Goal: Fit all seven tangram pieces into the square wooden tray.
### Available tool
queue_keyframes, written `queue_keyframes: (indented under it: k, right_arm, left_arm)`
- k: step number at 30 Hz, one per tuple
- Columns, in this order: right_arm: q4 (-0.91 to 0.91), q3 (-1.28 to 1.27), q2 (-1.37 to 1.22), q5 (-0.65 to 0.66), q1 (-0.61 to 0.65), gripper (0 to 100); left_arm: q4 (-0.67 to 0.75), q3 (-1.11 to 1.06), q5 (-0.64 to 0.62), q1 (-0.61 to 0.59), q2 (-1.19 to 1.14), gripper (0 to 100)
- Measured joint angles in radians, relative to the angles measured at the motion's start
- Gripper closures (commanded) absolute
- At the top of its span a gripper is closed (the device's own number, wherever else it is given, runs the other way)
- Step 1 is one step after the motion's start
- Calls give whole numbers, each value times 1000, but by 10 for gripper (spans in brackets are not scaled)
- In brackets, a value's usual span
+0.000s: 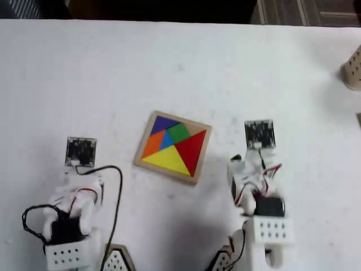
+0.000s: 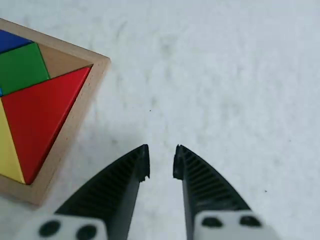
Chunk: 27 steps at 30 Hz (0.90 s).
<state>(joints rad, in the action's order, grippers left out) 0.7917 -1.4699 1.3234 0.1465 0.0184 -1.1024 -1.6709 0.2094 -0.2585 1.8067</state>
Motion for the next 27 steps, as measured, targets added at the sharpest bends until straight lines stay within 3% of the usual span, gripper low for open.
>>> queue_keyframes:
  k: [7,13,17,22,27]
  right_arm:
    - [288,-101,454,0,-2,911]
    - [364,-138,439,0,-2,911]
    - [413,-207,430,0,83,990]
    - [463,-215,454,0,100,978]
    - [471,-215,466,92,95,975]
  left_arm:
    - [0,-25,3,-3,-2,973]
    - [-9,-25,3,-3,5,976]
    - [-98,-25,3,-3,5,976]
    - [-175,-25,3,-11,5,976]
    - [-175,-25,3,-11,5,976]
